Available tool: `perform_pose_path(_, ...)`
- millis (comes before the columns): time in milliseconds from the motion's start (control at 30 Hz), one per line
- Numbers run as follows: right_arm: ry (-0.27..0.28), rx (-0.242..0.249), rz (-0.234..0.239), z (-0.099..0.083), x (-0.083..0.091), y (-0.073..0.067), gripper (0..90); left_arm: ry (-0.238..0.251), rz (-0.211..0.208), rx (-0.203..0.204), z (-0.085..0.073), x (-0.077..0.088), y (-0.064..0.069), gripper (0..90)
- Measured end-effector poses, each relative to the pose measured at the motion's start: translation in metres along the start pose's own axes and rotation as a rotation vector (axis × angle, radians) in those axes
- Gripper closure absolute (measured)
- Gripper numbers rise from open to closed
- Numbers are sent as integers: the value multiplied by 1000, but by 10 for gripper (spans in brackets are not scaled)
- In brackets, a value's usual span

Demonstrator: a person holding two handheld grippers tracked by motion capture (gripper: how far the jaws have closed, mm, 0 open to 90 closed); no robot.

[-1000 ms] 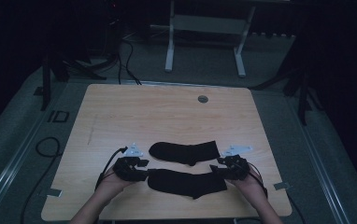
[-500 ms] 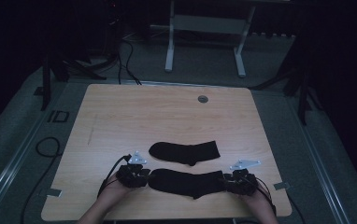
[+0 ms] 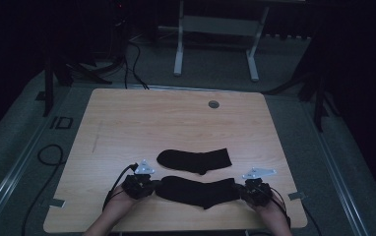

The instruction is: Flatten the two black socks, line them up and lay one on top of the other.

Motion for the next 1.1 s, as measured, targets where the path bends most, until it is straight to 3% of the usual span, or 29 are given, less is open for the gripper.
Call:
perform_pose_path(167,74,12,14,30,18,-4,862,51,40,-3,22,24,-14,861)
perform_pose_path(233,105,16,15,48,23,-2,862,58,53,1,29,28,-21,861)
perform_pose_path(267,105,16,15,48,23,-2,862,58,53,1,29,28,-21,860)
perform_pose_path(300,125,15,17,61,25,-1,862,65,64,5,38,32,-29,860)
perform_pose_path(433,152,25,-6,92,21,7,862,64,102,1,56,35,-50,860)
perform_pose_path(567,141,14,-10,109,9,15,862,48,112,21,62,32,-63,861)
perform_pose_path(633,121,7,-19,114,-2,19,862,13,104,49,61,21,-75,861)
perform_pose_path(767,81,13,-52,110,-22,28,862,-30,78,55,54,1,-80,861)
perform_pose_path(833,63,-5,-57,105,-31,34,861,-35,85,64,51,-8,-83,861)
perform_pose_path(1033,23,-56,-58,93,-49,49,860,-56,80,67,46,-25,-87,859)
perform_pose_path(1100,12,-61,-61,91,-53,52,859,-69,84,41,43,-33,-90,859)
Point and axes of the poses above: each handheld gripper's, and its own axes: x roughly backward along the jaws, z roughly out of its top, y roughly to its right, the point moved 10 cm from there along -x, roughly forward along the jaws, and after that the axes turned 10 degrees about -x, right-handed, at the moved point
